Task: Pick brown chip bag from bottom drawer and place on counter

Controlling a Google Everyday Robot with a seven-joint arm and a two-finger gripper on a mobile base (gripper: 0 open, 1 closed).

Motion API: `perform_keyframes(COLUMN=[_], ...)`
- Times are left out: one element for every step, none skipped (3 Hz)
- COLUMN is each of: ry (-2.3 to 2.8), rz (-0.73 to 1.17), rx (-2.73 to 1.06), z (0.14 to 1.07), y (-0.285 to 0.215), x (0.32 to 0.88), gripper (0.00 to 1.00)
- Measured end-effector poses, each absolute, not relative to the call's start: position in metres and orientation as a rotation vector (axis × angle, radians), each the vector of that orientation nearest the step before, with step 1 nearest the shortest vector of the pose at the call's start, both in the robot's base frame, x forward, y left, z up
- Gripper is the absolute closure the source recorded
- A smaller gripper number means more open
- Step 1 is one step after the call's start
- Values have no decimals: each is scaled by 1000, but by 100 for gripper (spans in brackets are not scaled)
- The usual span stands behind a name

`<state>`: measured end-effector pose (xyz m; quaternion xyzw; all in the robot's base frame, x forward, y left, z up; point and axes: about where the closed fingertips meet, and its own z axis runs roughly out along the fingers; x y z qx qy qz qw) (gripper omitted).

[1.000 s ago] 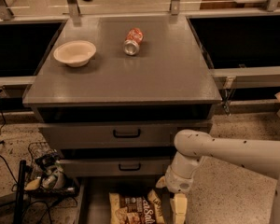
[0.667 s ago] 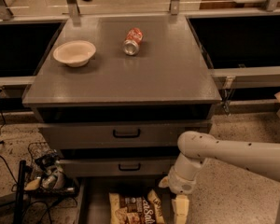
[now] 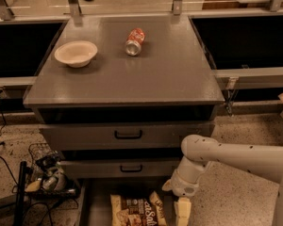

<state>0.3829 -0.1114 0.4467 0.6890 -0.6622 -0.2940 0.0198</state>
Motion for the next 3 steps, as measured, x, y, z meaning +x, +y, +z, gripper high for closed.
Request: perform_keyframes(ry=[-2127,-2238,-2367], rz=[-819,-614,-447], rx=[2072,1982,1818], z=[443,439,438], y=[-113,-119,-126], x=[384,387,388], gripper=[0,0,0])
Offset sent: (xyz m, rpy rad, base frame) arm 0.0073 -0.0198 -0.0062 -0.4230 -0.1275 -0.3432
